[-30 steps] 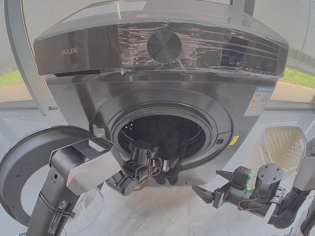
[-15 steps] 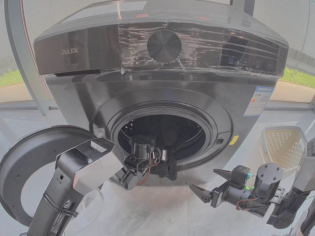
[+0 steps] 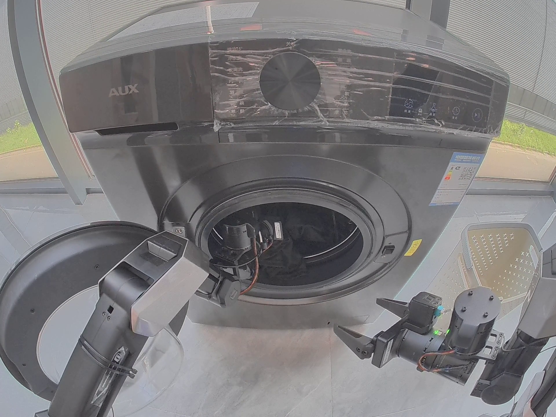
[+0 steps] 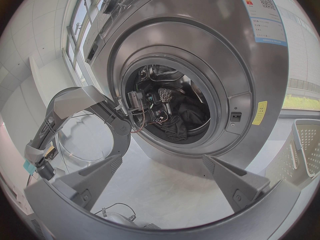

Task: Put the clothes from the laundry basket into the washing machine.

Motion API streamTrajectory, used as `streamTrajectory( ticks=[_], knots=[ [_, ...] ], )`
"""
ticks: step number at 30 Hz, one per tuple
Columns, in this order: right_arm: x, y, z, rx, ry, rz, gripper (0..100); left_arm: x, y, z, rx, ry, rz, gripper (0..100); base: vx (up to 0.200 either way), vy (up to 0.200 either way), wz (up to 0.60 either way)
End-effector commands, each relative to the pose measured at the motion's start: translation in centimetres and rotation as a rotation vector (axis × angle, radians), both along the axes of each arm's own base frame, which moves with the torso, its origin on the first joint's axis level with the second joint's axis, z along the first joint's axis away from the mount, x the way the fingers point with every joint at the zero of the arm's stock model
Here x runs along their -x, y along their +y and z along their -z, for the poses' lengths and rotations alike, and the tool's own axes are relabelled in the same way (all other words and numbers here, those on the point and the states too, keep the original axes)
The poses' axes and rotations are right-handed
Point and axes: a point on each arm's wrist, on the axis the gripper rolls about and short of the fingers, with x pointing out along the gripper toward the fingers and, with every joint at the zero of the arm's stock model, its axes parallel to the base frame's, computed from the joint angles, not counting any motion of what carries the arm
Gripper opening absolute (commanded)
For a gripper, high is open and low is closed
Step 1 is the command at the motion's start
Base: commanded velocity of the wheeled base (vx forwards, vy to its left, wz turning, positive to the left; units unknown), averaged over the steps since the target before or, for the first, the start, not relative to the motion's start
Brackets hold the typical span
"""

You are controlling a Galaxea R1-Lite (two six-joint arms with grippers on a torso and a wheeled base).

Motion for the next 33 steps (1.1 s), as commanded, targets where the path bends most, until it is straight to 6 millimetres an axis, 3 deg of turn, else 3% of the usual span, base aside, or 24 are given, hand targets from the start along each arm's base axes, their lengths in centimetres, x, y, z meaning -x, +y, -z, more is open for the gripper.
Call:
streamTrajectory(
  ticks=[1, 12, 21, 33],
  knots=[
    [0.0, 0.0, 0.0, 0.002, 0.001, 0.0, 100, 0.3, -0.1, 0.9, -0.009, 0.023, 0.004, 100, 0.0, 0.0, 0.0],
    [0.1, -0.1, 0.1, 0.005, 0.002, 0.003, 100, 6.1, -1.3, 1.0, -0.092, 0.223, 0.154, 100, 0.0, 0.0, 0.0],
    [0.1, -0.1, 0.1, 0.004, 0.003, -0.002, 100, 6.9, -0.9, 3.3, -0.188, 0.292, 0.163, 100, 0.0, 0.0, 0.0],
    [0.0, 0.0, 0.0, 0.0, -0.002, -0.002, 100, 6.5, -1.1, 6.3, -0.219, 0.321, 0.175, 100, 0.0, 0.0, 0.0]
  ],
)
